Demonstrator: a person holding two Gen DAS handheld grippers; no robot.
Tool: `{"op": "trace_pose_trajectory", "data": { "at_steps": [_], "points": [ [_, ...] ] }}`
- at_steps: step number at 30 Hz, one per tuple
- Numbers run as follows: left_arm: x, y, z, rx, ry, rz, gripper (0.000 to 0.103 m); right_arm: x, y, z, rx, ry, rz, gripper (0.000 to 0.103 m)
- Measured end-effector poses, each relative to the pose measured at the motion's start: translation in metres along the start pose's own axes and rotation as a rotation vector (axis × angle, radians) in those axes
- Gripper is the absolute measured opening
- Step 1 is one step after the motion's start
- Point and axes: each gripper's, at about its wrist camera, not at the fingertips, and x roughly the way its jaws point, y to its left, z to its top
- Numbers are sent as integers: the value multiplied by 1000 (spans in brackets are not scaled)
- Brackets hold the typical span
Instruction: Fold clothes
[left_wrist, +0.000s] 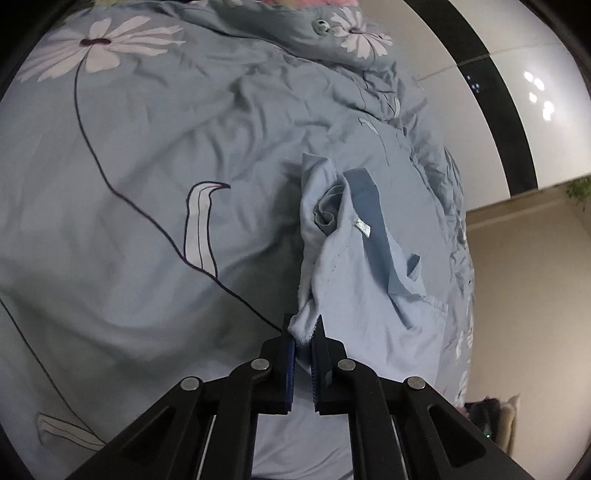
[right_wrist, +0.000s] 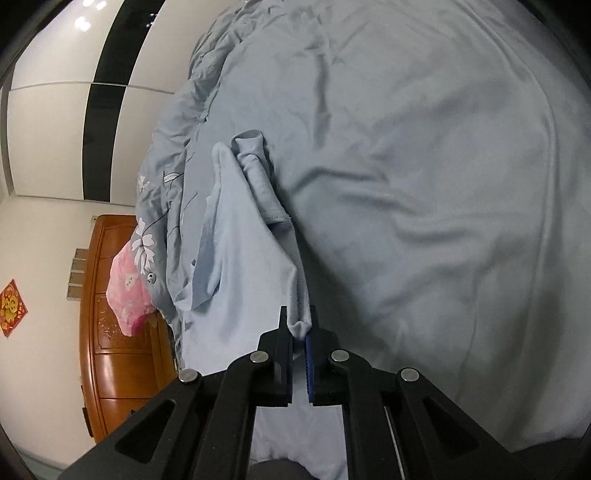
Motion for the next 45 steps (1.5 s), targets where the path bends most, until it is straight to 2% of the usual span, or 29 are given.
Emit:
{"op": "trace_pose_trajectory", "data": {
  "at_steps": [4, 6, 8, 10, 12, 20, 23, 28, 32, 33, 34, 35, 36, 38, 41, 43, 45],
  "points": [
    [3, -2, 1, 51, 38, 10, 11, 4, 7, 1, -60, 22, -51, 5],
    [2, -5, 3, 79, 53, 10, 14, 5, 10, 3, -86, 32, -59, 9],
    [3, -12, 7, 143, 55, 62, 22, 5, 13, 6, -131, 49, -83, 10],
    [1, -21, 15, 232, 45, 136, 26, 3, 21, 12, -202, 48, -146, 13],
    [4, -32, 27, 311, 37, 169, 29, 2, 29, 22, -268, 28, -211, 24],
    [75, -94, 87, 613, 31, 229, 37, 42, 82, 94, -474, -6, -217, 27],
    [102, -109, 100, 714, 47, 248, 38, 65, 105, 117, -562, -2, -218, 31],
    [123, -114, 105, 775, 77, 201, 38, 106, 117, 142, -649, 76, -234, 32],
    [130, -117, 109, 786, 84, 138, 35, 116, 121, 142, -682, 109, -177, 32],
    [129, -116, 109, 781, 93, 118, 31, 117, 122, 141, -690, 115, -158, 29],
    [129, -115, 110, 776, 96, 106, 20, 117, 123, 140, -694, 124, -147, 25],
    [129, -116, 111, 772, 93, 101, 8, 117, 123, 140, -696, 133, -141, 14],
    [129, -116, 112, 769, 90, 96, 6, 118, 122, 139, -694, 146, -137, 8],
    [126, -117, 114, 747, 77, 70, 4, 116, 122, 140, -682, 153, -119, 5],
    [103, -115, 123, 666, 15, -29, 3, 95, 127, 142, -648, 109, -30, 4],
    [92, -113, 132, 633, -35, -47, 3, 77, 132, 148, -637, 37, 38, 4],
    [97, -107, 145, 571, -43, -41, 3, 81, 130, 158, -623, 3, 20, 4]
  ]
}}
